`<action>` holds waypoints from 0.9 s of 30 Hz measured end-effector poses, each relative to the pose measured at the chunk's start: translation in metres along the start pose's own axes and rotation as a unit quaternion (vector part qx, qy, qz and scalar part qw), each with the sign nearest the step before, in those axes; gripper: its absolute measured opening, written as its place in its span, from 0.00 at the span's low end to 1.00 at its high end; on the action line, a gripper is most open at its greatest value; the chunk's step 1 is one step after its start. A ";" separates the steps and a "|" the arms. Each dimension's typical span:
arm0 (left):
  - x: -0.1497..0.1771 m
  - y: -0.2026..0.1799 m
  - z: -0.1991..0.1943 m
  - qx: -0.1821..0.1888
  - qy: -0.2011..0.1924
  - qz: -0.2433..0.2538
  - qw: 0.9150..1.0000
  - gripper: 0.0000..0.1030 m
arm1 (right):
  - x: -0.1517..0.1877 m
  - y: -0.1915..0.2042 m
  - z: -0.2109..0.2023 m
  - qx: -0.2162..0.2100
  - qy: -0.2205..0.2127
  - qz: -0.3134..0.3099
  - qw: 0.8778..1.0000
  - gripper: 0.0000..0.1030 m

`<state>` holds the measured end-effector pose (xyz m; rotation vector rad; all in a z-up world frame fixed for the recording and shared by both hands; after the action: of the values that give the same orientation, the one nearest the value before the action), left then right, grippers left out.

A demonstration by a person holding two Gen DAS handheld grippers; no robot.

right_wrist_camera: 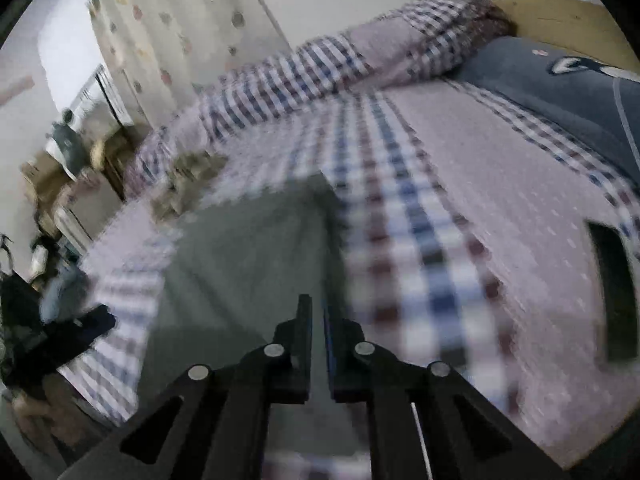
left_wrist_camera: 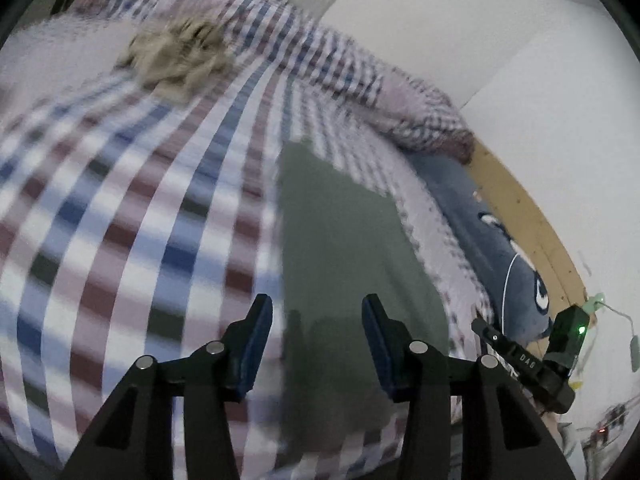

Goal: Fold clothes

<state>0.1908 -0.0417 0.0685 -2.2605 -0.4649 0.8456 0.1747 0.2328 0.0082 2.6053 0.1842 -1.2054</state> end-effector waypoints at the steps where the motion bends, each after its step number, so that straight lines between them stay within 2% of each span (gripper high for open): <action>1: -0.006 -0.008 0.001 0.004 -0.011 0.009 1.000 0.50 | -0.013 0.005 0.008 -0.008 -0.008 0.001 1.000 0.08; 4: -0.030 -0.029 0.018 0.000 -0.033 0.035 0.999 0.50 | -0.047 0.023 0.032 -0.020 -0.027 -0.014 0.999 0.12; 9: -0.066 -0.047 0.069 -0.003 -0.029 0.059 0.998 0.50 | -0.086 0.039 0.095 -0.055 -0.028 -0.035 0.997 0.13; 10: -0.073 -0.051 0.079 -0.003 -0.028 0.064 0.998 0.45 | -0.090 0.039 0.106 -0.065 -0.026 -0.032 0.997 0.13; 11: -0.080 -0.055 0.089 -0.003 -0.027 0.069 0.997 0.34 | -0.093 0.035 0.118 -0.078 -0.024 -0.022 0.996 0.12; 12: -0.087 -0.059 0.099 -0.004 -0.026 0.074 0.997 0.28 | -0.097 0.032 0.130 -0.093 -0.022 -0.009 0.995 0.10; 14: -0.101 -0.066 0.120 -0.005 -0.025 0.083 0.996 0.06 | -0.104 0.022 0.158 -0.112 -0.006 0.023 0.993 0.09; 18: -0.115 -0.062 0.159 0.001 0.000 0.079 0.997 0.02 | -0.106 0.016 0.203 -0.156 0.026 0.066 0.985 0.08; 21: -0.113 -0.048 0.185 -0.044 0.014 0.095 0.994 0.00 | -0.094 0.020 0.234 -0.112 0.082 0.030 0.990 0.00; 23: -0.108 -0.040 0.198 -0.080 0.016 0.121 0.989 0.00 | -0.084 0.013 0.244 -0.097 0.098 0.027 0.990 0.00; 25: -0.109 -0.030 0.203 -0.077 0.016 0.114 0.990 0.01 | -0.082 0.000 0.245 -0.090 0.097 0.037 0.991 0.00; 27: -0.110 -0.025 0.201 -0.076 0.005 0.107 0.991 0.01 | -0.080 -0.009 0.239 -0.062 0.090 0.032 0.993 0.00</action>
<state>-0.0282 0.0119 0.0214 -2.4862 -0.2920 0.9318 -0.0533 0.1715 -0.0811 2.5870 0.2010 -0.9073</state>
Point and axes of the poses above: each gripper's, at about its wrist camera, not at the fingertips, and z roughly the way its jaws point, y to its left, x to its underside, the point moved 2 cm from there along z, roughly the way its jaws point, and after that the axes turned 12 degrees about -z, right-handed, at the moved point
